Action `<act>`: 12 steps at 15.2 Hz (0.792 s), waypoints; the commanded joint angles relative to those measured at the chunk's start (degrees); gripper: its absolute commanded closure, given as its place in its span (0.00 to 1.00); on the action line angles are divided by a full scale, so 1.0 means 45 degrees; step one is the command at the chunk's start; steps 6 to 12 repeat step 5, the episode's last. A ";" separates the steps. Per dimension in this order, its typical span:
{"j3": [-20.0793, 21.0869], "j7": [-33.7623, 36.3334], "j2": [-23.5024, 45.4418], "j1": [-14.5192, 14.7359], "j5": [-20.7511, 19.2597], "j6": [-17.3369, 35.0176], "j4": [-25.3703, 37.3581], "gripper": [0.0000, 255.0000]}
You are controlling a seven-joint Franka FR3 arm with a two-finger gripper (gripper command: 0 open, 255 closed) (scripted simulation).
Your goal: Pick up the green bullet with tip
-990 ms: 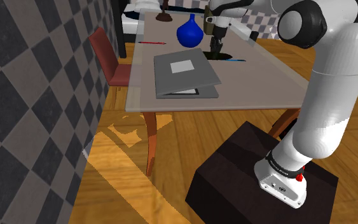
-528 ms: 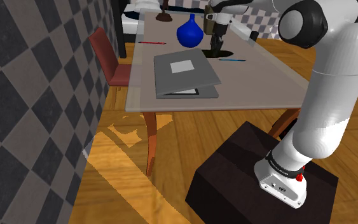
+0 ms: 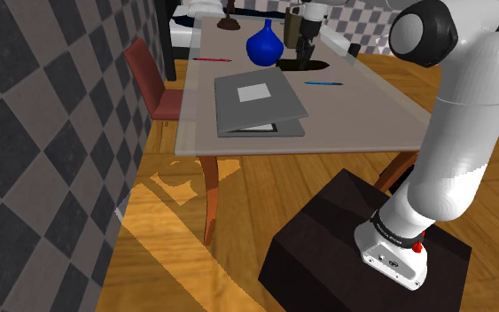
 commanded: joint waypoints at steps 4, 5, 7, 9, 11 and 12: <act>-0.0019 0.0037 0.0095 -0.0115 0.0028 -0.0760 0.0851 1.00; -0.0019 0.0037 0.0093 -0.0114 0.0027 -0.0759 0.0849 1.00; -0.0019 0.0037 0.0093 -0.0114 0.0027 -0.0759 0.0849 1.00; -0.0019 0.0037 0.0093 -0.0114 0.0027 -0.0759 0.0849 1.00; -0.0019 0.0037 0.0093 -0.0114 0.0027 -0.0759 0.0849 1.00; -0.0019 0.0037 0.0093 -0.0114 0.0027 -0.0759 0.0849 1.00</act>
